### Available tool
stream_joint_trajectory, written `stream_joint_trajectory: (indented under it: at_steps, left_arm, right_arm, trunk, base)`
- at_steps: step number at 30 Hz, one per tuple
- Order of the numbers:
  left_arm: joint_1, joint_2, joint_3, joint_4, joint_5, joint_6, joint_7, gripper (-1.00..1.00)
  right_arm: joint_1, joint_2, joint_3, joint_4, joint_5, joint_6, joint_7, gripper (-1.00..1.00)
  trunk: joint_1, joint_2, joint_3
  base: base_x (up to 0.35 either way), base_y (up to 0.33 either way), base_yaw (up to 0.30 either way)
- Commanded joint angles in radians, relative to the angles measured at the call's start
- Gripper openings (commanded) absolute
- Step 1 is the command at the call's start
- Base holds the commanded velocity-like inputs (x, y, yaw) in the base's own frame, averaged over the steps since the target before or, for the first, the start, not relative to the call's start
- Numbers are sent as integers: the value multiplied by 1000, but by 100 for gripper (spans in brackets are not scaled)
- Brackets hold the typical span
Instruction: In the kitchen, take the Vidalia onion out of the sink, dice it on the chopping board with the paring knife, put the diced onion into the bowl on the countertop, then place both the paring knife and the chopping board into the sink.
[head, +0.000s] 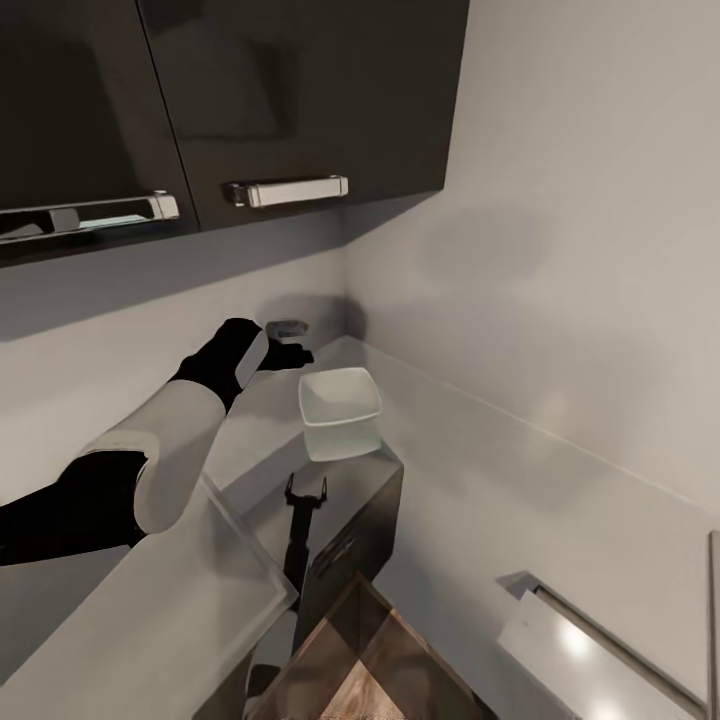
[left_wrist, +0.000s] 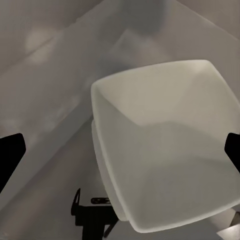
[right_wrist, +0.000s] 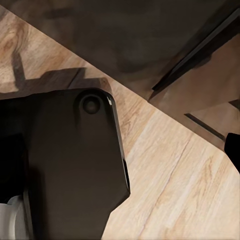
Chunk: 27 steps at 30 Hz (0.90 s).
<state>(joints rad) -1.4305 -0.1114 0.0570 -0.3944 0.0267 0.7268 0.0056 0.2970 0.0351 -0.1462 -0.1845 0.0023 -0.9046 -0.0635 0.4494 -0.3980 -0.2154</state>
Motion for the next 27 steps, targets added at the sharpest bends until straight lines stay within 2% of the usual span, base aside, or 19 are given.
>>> stream_joint_trajectory:
  at_steps: [1, 9, 17, 27]
  left_arm:
    - [-1, -1, 6, -1, 2, 5, 1, 100]
    - [-1, -1, 7, -2, 2, 5, 1, 100]
    - [-1, -1, 7, -1, 2, 5, 1, 100]
    - [-1, 1, 7, -1, 2, 5, 1, 100]
  right_arm:
    - [1, 0, 0, -2, 1, 0, -4, 100]
    - [1, 2, 0, -1, 1, 0, -4, 100]
    - [1, 1, 0, -2, 1, 47, 8, 100]
    - [1, 2, 0, -2, 1, 53, 16, 100]
  trunk:
    - [1, -2, -3]
    - [1, -2, -16]
    - [1, -2, -29]
    - [1, -2, -45]
  base:
    - [0, 0, 0]
    - [0, 0, 0]
    - [0, 0, 0]
    - [0, 0, 0]
